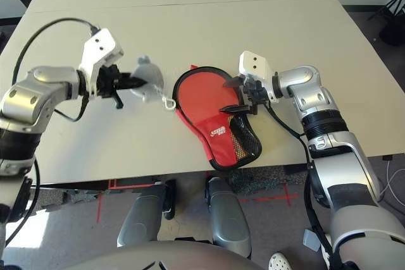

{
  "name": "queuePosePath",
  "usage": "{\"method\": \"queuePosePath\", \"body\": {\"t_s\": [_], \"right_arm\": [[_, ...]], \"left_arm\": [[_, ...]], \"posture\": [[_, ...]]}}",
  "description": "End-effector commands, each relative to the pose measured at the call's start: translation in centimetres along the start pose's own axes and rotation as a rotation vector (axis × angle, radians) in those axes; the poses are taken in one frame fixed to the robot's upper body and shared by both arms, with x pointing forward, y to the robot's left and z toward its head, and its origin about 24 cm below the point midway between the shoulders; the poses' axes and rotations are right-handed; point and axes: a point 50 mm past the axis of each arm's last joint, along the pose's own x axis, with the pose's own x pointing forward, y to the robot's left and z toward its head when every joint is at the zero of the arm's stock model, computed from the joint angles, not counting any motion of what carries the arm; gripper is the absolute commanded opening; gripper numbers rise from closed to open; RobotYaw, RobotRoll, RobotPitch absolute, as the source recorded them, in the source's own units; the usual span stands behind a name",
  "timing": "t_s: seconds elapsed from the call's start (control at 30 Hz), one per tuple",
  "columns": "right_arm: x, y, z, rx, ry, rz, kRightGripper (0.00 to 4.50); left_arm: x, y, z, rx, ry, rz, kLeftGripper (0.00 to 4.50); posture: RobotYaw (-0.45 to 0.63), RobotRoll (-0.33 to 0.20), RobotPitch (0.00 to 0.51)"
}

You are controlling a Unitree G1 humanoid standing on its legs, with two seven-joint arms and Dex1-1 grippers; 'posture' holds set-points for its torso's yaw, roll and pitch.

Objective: Store the ping-pong paddle in its case and zip it.

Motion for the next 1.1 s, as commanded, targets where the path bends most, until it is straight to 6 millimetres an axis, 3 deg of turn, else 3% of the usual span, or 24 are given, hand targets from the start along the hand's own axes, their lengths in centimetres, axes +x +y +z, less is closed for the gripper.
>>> {"method": "queuePosePath", "body": {"t_s": [0.03,0.33,0.57,0.77,1.1], "right_arm": [[1.1,1.4,-3.1,0.091,0.122,0.028,4.5],[1.2,1.9,-3.2,0.085,0.131,0.037,4.5],[1.2,2.5,-3.5,0.082,0.146,0.053,4.5],[1.3,2.5,-3.5,0.08,0.149,0.054,4.5],[1.4,2.8,-3.5,0.082,0.152,0.052,4.5]], "left_arm": [[1.1,1.3,0.7,0.045,-0.01,0.043,0.06],[4.2,4.0,2.3,0.121,-0.008,0.182,0.06],[6.0,4.9,3.5,0.109,-0.038,0.303,0.05],[7.8,4.4,5.2,0.092,-0.121,0.399,0.05],[10.9,1.6,8.9,0.069,-0.292,0.449,0.05]], "posture": [[0.08,0.0,0.226],[0.07,0.0,0.22],[0.06,0.0,0.217],[0.06,0.0,0.216],[0.04,0.0,0.218]]}}
